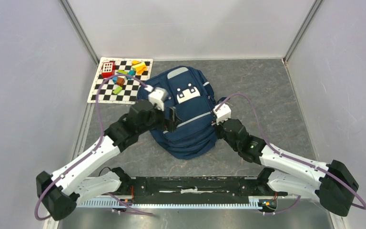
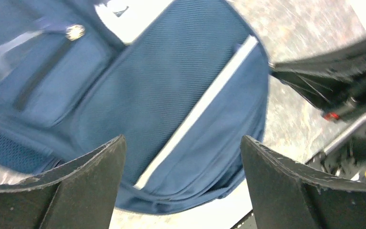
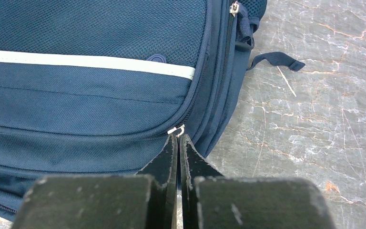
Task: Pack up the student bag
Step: Zip the student bag at the center of the board.
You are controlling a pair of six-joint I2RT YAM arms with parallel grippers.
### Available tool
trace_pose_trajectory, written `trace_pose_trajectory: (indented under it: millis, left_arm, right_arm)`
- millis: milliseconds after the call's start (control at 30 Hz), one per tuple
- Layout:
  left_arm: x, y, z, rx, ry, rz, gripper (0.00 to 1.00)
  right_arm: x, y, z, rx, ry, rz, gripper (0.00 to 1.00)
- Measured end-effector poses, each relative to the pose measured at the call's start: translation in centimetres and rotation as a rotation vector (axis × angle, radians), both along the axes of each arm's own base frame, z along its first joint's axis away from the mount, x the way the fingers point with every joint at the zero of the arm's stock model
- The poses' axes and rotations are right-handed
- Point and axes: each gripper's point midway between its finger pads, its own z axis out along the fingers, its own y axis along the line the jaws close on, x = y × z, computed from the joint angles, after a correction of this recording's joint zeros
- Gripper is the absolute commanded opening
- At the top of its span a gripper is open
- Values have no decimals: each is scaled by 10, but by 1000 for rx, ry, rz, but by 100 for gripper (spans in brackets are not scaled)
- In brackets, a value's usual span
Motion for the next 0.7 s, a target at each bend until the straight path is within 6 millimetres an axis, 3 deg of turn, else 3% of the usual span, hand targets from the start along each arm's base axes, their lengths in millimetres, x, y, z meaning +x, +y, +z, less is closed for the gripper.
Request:
trace_pose_trajectory:
  millis: [133,533,600,700]
  left_arm:
    - [-17,-48,-6,103,-91,-242,99]
    - [-24,-129,-66,385,-302,-591,97]
    - [-21,-138,-76,440,-351,-618,90]
    - [-12,-144,-85,502,-403,-624,67]
  right_arm:
    - [-1,-2,1,21,1,13,0]
    - [-4,-4,-1,66,-7,26,0]
    - [-4,-4,-1,78,-7,24,0]
    - [-5,-5,-2,89,-8,21,0]
